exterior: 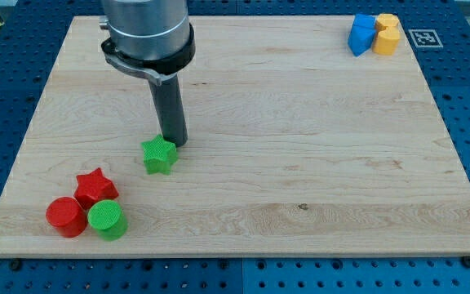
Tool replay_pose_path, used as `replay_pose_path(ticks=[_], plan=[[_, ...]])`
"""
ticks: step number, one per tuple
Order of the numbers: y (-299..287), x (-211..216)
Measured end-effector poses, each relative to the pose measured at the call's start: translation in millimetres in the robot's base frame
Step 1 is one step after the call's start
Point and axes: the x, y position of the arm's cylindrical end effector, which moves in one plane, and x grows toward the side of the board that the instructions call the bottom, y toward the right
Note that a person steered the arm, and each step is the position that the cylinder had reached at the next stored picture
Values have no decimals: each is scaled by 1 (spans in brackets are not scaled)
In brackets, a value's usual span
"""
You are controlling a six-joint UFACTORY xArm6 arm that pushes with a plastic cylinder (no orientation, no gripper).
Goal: Place the green star to the right of red star
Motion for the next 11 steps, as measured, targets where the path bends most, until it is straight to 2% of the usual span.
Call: replay_pose_path(ticks=[2,3,6,7,8,9,10,11], plan=[[-24,-23],[-24,10],[19,15],[10,34],[-1,32],[20,13],[25,28],[-9,51]])
